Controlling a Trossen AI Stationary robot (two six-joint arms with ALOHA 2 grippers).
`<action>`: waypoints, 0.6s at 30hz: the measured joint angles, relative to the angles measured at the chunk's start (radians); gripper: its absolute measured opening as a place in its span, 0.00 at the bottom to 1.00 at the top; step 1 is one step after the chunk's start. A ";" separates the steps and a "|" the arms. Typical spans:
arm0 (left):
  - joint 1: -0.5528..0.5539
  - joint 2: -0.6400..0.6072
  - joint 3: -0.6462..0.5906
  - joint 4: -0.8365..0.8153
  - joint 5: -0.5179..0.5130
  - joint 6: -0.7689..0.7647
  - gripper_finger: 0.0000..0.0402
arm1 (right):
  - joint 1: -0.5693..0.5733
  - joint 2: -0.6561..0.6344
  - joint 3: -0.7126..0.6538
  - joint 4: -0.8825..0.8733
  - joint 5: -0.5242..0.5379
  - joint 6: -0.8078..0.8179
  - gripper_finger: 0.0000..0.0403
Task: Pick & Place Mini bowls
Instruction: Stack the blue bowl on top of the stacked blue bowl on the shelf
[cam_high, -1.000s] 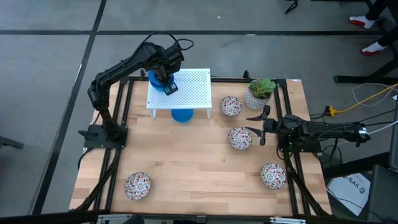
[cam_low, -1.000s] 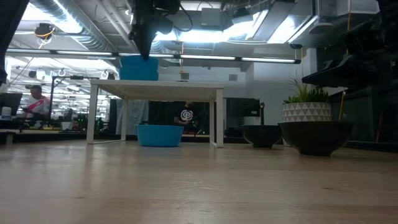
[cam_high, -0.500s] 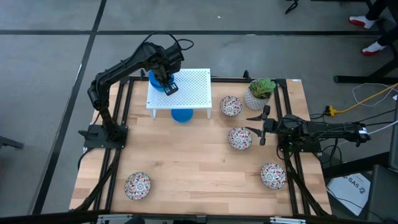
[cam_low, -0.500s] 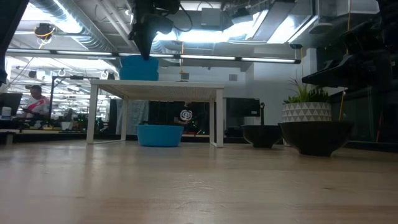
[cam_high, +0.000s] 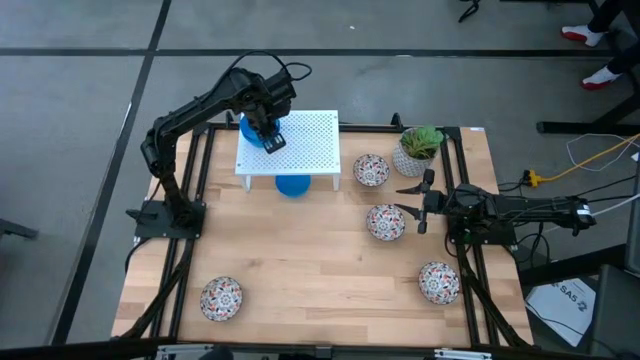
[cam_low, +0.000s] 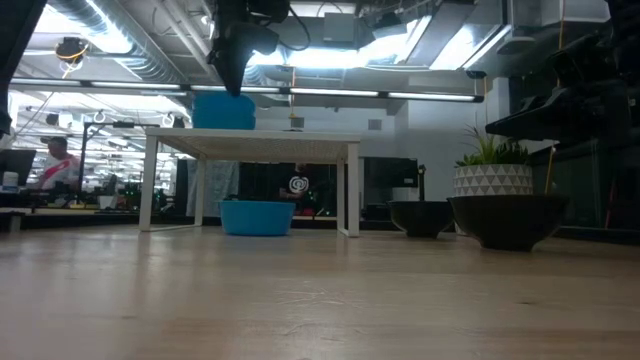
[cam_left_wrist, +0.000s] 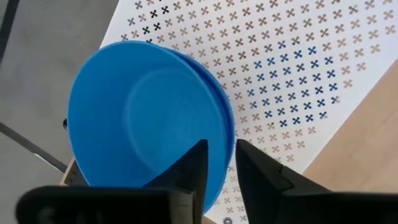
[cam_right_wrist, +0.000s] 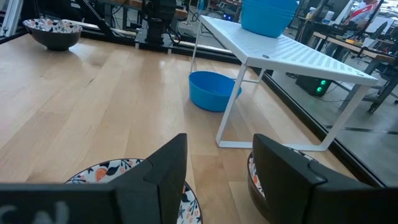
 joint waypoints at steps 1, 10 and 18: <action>0.000 0.000 0.000 0.000 -0.004 0.000 0.21 | 0.000 0.000 0.000 0.000 0.000 0.000 0.45; -0.010 -0.002 0.000 0.000 -0.025 -0.002 0.24 | 0.000 0.000 0.000 0.000 0.000 0.000 0.45; -0.062 -0.044 -0.001 0.000 -0.061 0.026 0.19 | 0.000 0.000 0.000 0.000 0.000 0.000 0.45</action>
